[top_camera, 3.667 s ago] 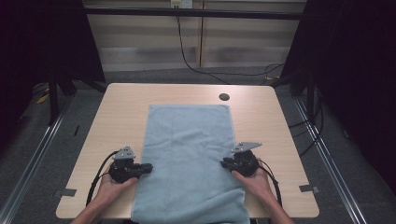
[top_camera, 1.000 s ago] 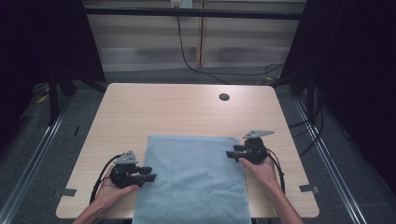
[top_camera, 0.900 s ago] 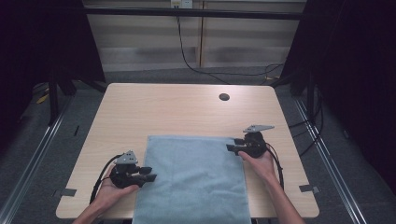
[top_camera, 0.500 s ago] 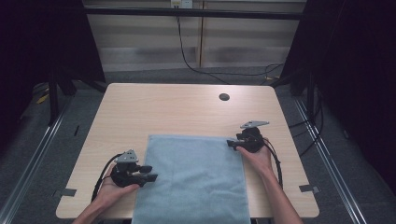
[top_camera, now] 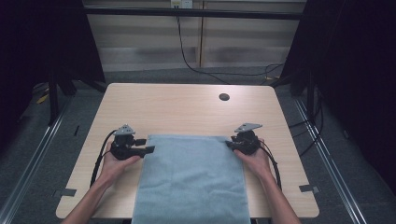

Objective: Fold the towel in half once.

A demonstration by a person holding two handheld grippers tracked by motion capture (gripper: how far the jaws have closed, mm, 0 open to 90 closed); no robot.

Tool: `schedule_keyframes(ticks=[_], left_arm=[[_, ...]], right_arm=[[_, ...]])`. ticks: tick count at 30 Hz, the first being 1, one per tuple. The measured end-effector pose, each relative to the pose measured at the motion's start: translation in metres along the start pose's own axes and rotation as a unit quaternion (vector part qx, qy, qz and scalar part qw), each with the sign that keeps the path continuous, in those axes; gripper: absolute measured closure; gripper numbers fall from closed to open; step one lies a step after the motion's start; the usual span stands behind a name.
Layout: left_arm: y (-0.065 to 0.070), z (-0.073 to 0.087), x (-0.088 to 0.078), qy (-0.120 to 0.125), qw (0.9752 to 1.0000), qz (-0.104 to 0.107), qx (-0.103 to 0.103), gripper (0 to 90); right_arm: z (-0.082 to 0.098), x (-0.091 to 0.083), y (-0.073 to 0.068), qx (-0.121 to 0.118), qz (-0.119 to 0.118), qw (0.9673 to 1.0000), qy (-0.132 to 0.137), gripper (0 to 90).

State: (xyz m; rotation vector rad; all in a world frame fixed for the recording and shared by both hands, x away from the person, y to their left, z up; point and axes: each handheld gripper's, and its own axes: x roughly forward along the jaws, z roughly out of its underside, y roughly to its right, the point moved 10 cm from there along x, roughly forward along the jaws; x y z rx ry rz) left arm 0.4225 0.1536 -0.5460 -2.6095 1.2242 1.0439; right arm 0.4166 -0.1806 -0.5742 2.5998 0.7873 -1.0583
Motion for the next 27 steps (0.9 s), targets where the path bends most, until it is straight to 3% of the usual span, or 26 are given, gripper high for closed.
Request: schedule_keyframes(ticks=[2,5,8,9,11,16,18,20,21,24,27], left_arm=[[-0.009,-0.005,0.006,0.014,0.9998,-0.013,-0.007,42.0],[-0.015,-0.007,0.013,0.009,0.9996,-0.014,-0.021,39.5],[-0.017,-0.006,0.021,0.007,0.9997,-0.017,-0.018,39.3],[-0.017,-0.001,0.027,-0.007,0.9998,-0.019,-0.006,39.3],[-0.019,0.003,0.031,-0.016,0.9996,-0.022,-0.008,38.6],[-0.019,0.004,0.033,-0.021,0.9991,-0.035,0.01,40.3],[-0.018,0.005,0.033,-0.021,0.9986,-0.042,0.023,48.1],[-0.015,0.006,0.032,-0.03,0.9972,-0.043,0.054,60.1],[-0.012,0.007,0.032,-0.032,0.9973,-0.032,0.057,66.7],[-0.009,0.008,0.032,-0.028,0.9984,-0.013,0.048,80.4],[-0.008,0.008,0.032,-0.026,0.9988,-0.01,0.041,82.8]], right_arm=[[0.0,-0.001,0.0,0.004,-0.007,1.0,0.0,77.1],[0.0,0.0,-0.002,0.016,-0.025,0.9995,0.006,82.9],[0.0,0.0,-0.005,0.019,-0.031,0.9993,0.008,84.0],[-0.001,0.0,-0.006,0.021,-0.033,0.9992,0.008,84.3],[-0.001,0.0,-0.007,0.022,-0.038,0.999,0.009,84.5],[-0.001,0.0,-0.007,0.022,-0.041,0.9988,0.013,83.6],[-0.001,0.0,-0.007,0.022,-0.046,0.9986,0.013,79.8],[-0.001,-0.001,-0.007,0.027,-0.042,0.9987,0.014,69.4],[0.0,-0.002,-0.005,0.027,-0.033,0.999,0.011,66.3],[0.002,-0.006,-0.004,0.021,-0.022,0.9995,0.008,59.5],[0.004,-0.007,0.0,0.016,-0.013,0.9998,0.008,57.6]])
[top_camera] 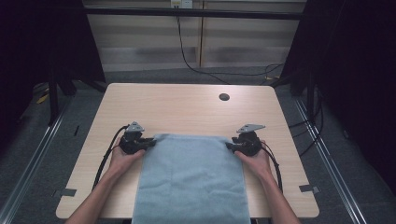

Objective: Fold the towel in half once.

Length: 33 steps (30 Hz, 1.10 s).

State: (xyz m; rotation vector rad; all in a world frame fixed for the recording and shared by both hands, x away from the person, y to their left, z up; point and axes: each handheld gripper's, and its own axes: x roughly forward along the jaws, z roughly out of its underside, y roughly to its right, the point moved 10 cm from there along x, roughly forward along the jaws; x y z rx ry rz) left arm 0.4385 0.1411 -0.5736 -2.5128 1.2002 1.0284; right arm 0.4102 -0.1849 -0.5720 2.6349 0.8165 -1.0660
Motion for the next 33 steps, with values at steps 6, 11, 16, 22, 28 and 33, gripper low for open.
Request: schedule_keyframes(ticks=[6,11,16,22,28,33], left_arm=[[0.001,0.002,-0.002,0.003,0.9997,0.015,-0.019,84.8],[0.004,0.003,-0.005,0.002,0.9998,0.013,-0.013,85.0],[0.004,-0.001,-0.012,0.024,0.9981,0.035,-0.045,85.0],[0.008,-0.026,-0.032,0.072,0.9946,0.05,-0.056,85.0],[0.011,-0.042,-0.044,0.092,0.9938,0.044,-0.045,85.1],[0.006,-0.058,-0.051,0.112,0.9911,0.044,-0.056,85.1]], right_arm=[[0.0,0.002,-0.002,0.0,-0.01,0.9999,-0.004,79.6],[-0.001,0.001,-0.002,0.029,-0.036,0.9989,0.002,84.2],[-0.013,-0.005,-0.003,0.056,-0.068,0.9956,0.034,85.2],[-0.034,-0.016,-0.008,0.058,-0.087,0.9923,0.066,85.4],[-0.052,-0.03,-0.002,0.065,-0.083,0.99,0.093,85.4],[-0.068,-0.043,0.007,0.069,-0.073,0.9883,0.114,85.4]])
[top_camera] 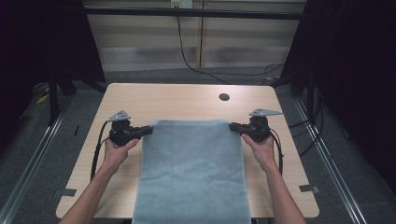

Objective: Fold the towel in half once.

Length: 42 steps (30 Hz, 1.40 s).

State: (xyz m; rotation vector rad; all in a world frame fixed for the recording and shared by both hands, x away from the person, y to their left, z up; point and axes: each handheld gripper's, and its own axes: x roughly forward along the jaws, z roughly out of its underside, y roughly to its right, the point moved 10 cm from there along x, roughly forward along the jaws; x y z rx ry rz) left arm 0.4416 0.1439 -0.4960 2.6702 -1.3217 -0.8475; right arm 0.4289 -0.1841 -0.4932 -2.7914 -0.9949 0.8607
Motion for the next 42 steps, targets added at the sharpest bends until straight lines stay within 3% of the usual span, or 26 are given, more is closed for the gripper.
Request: schedule_keyframes(ticks=[7,16,19,23,27,28,29,30,32,33,37,40,42], left_arm=[[-0.002,-0.006,0.001,-0.001,1.0,-0.004,0.004,85.0],[-0.004,-0.03,0.006,0.008,0.9999,-0.01,0.008,85.2],[-0.006,-0.041,0.006,0.015,0.9997,-0.012,0.012,85.2],[-0.012,-0.068,-0.002,0.035,0.999,-0.024,0.015,85.2],[-0.013,-0.085,-0.008,0.042,0.9985,-0.028,0.021,85.2],[-0.013,-0.09,-0.01,0.047,0.9983,-0.027,0.021,85.2],[-0.012,-0.096,-0.012,0.053,0.9979,-0.027,0.024,85.2],[-0.012,-0.104,-0.013,0.06,0.9979,-0.022,0.011,85.3],[-0.013,-0.107,-0.012,0.056,0.9979,-0.029,0.014,85.2],[-0.014,-0.116,-0.014,0.066,0.9971,-0.035,0.013,85.2],[-0.011,-0.134,-0.025,0.081,0.9961,-0.031,0.016,85.2],[0.0,-0.131,-0.035,0.085,0.9956,-0.021,0.031,85.2],[0.004,-0.127,-0.037,0.085,0.9956,-0.016,0.035,85.2]], right_arm=[[-0.011,0.001,0.005,-0.001,0.003,1.0,0.006,85.5],[-0.033,-0.001,0.015,0.0,0.009,0.9998,0.019,85.8],[-0.041,-0.001,0.016,-0.005,0.011,0.9997,0.02,85.8],[-0.068,-0.005,0.015,-0.014,0.017,0.999,0.039,85.8],[-0.083,-0.009,0.015,-0.019,0.021,0.9985,0.047,85.9],[-0.094,-0.011,0.015,-0.022,0.025,0.998,0.053,85.9],[-0.1,-0.012,0.015,-0.024,0.026,0.9978,0.056,86.0],[-0.106,-0.014,0.014,-0.024,0.024,0.9975,0.061,86.1],[-0.112,-0.014,0.014,-0.025,0.025,0.9975,0.061,86.1],[-0.123,-0.015,0.014,-0.033,0.03,0.997,0.063,86.3],[-0.145,-0.023,0.012,-0.04,0.036,0.9958,0.074,86.3],[-0.15,-0.031,0.001,-0.037,0.017,0.9945,0.097,86.3],[-0.143,-0.034,-0.007,-0.046,0.012,0.9946,0.093,86.3]])
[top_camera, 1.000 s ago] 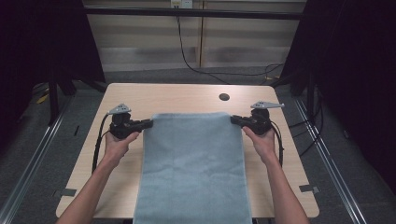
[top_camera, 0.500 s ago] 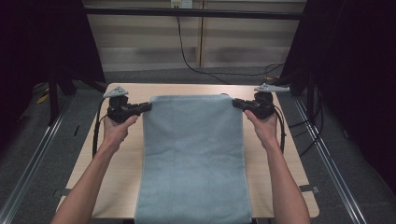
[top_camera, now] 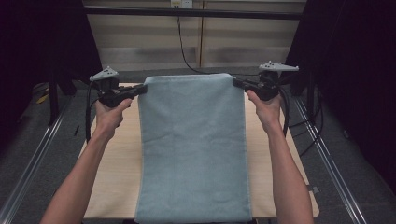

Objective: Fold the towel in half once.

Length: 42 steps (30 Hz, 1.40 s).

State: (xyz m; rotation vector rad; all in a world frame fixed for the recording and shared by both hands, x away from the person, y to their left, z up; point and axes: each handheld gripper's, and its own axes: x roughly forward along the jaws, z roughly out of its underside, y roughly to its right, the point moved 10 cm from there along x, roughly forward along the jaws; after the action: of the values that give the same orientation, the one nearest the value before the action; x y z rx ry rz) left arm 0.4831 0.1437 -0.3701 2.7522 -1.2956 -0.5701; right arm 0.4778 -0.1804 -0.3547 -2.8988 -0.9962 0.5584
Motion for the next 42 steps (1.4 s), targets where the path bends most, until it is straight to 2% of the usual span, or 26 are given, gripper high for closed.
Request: schedule_keyframes(ticks=[2,6,9,10,13,15,16,17,18,20,23,24,26,27,28,29,30,31,32,33,34,36,37,39,41,42], left_arm=[[0.01,0.01,-0.005,-0.001,0.9999,0.013,-0.001,85.2],[0.037,0.038,-0.019,-0.018,0.9993,0.031,0.006,85.2],[0.049,0.046,-0.028,-0.018,0.9988,0.043,0.013,85.3],[0.06,0.053,-0.038,-0.021,0.9982,0.054,0.018,85.3],[0.066,0.062,-0.048,-0.03,0.9982,0.046,0.026,85.4],[0.075,0.073,-0.057,-0.034,0.9978,0.054,0.019,85.4],[0.083,0.091,-0.064,-0.048,0.9969,0.058,0.021,85.4],[0.083,0.091,-0.064,-0.048,0.9969,0.058,0.021,85.5],[0.089,0.111,-0.069,-0.062,0.9959,0.064,0.013,85.4],[0.093,0.12,-0.072,-0.068,0.9955,0.065,0.008,85.4],[0.108,0.159,-0.085,-0.083,0.993,0.082,-0.012,85.4],[0.108,0.159,-0.085,-0.083,0.993,0.082,-0.012,85.4],[0.119,0.198,-0.084,-0.14,0.9869,0.079,-0.01,85.4],[0.119,0.198,-0.084,-0.14,0.9869,0.079,-0.01,85.4],[0.123,0.224,-0.082,-0.181,0.98,0.08,-0.017,85.4],[0.123,0.224,-0.082,-0.181,0.98,0.08,-0.017,85.4],[0.126,0.243,-0.083,-0.207,0.9741,0.087,-0.027,85.4],[0.127,0.248,-0.084,-0.215,0.9721,0.089,-0.029,85.3],[0.127,0.248,-0.084,-0.215,0.9721,0.089,-0.029,85.3],[0.129,0.249,-0.086,-0.213,0.9722,0.092,-0.027,85.3],[0.131,0.252,-0.088,-0.216,0.9713,0.097,-0.024,85.1],[0.135,0.259,-0.088,-0.228,0.9677,0.107,-0.016,85.0],[0.135,0.262,-0.086,-0.235,0.9665,0.102,-0.01,85.0],[0.135,0.264,-0.084,-0.237,0.9658,0.105,-0.012,85.3],[0.129,0.262,-0.078,-0.234,0.967,0.1,-0.004,85.4],[0.125,0.26,-0.073,-0.23,0.9688,0.094,-0.003,85.6]], right_arm=[[0.004,-0.003,-0.004,-0.002,-0.004,1.0,-0.002,86.3],[0.034,-0.032,-0.028,-0.003,-0.033,0.9994,-0.008,86.3],[0.06,-0.049,-0.042,-0.009,-0.041,0.9987,-0.029,86.4],[0.068,-0.055,-0.047,-0.016,-0.042,0.9983,-0.037,86.3],[0.086,-0.076,-0.063,-0.017,-0.054,0.9977,-0.038,86.3],[0.094,-0.082,-0.068,-0.014,-0.055,0.9976,-0.04,86.4],[0.109,-0.094,-0.077,-0.015,-0.061,0.997,-0.045,86.4],[0.117,-0.099,-0.082,-0.011,-0.065,0.9968,-0.046,86.4],[0.125,-0.104,-0.086,-0.007,-0.068,0.9964,-0.05,86.4],[0.142,-0.114,-0.093,-0.004,-0.069,0.9957,-0.061,86.3],[0.165,-0.125,-0.106,0.014,-0.083,0.994,-0.069,86.3],[0.176,-0.126,-0.109,0.01,-0.081,0.993,-0.086,86.3],[0.196,-0.128,-0.117,0.011,-0.082,0.9901,-0.113,86.3],[0.206,-0.129,-0.119,0.005,-0.078,0.9888,-0.128,86.3],[0.215,-0.13,-0.12,-0.008,-0.071,0.9871,-0.144,86.3],[0.222,-0.131,-0.121,-0.008,-0.07,0.9852,-0.156,86.2],[0.229,-0.132,-0.123,-0.001,-0.075,0.9838,-0.162,86.3],[0.235,-0.131,-0.125,0.008,-0.082,0.9822,-0.169,86.2],[0.245,-0.13,-0.127,0.009,-0.082,0.9793,-0.185,86.2],[0.245,-0.13,-0.127,0.009,-0.082,0.9793,-0.185,86.2],[0.26,-0.127,-0.131,0.008,-0.088,0.9744,-0.207,86.2],[0.272,-0.123,-0.134,0.022,-0.097,0.9704,-0.22,86.2],[0.276,-0.121,-0.133,0.015,-0.091,0.9683,-0.232,86.2],[0.277,-0.116,-0.128,0.012,-0.078,0.9679,-0.238,86.3],[0.28,-0.113,-0.12,0.005,-0.062,0.9667,-0.248,86.3],[0.279,-0.107,-0.112,0.036,-0.079,0.9669,-0.24,86.4]])
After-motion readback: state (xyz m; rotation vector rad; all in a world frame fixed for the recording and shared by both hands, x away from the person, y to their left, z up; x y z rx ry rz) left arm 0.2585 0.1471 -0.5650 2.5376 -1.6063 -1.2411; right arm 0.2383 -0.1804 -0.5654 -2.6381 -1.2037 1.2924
